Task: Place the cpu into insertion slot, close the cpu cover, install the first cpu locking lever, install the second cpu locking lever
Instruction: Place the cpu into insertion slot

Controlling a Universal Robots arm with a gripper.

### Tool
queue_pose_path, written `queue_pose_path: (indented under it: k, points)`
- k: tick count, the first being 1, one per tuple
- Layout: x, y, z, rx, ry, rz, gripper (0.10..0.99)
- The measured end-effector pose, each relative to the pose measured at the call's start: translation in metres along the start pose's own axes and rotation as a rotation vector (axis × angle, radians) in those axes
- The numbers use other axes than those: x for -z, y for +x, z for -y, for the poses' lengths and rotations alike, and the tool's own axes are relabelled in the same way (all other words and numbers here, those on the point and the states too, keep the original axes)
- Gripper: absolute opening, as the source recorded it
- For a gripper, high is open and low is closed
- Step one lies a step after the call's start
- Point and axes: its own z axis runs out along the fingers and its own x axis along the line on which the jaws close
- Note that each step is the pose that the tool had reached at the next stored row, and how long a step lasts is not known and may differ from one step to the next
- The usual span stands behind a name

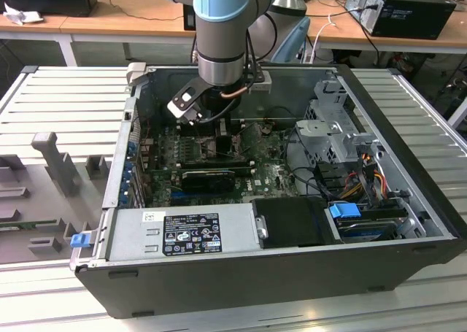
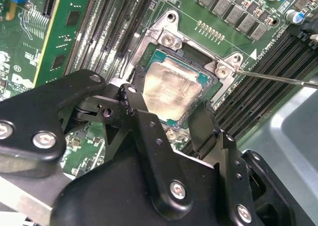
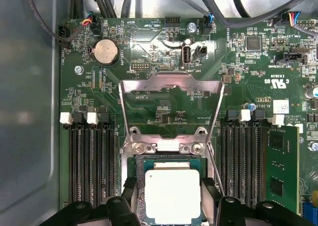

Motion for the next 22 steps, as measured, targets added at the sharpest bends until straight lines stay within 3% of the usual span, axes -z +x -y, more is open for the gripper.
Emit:
queue_pose_path:
  k: [11, 18, 19, 22]
  points:
    - [-0.0003, 0.0011, 0.0000, -0.008, 0.000, -0.0152, 0.616]
    - [0.0123, 0.0014, -0.0005, -0.008, 0.000, -0.0143, 0.616]
    - [0.0123, 0.0009, -0.0005, -0.008, 0.000, -0.0137, 0.604]
    - [0.0124, -0.0005, -0.0005, -0.008, 0.000, -0.0106, 0.412]
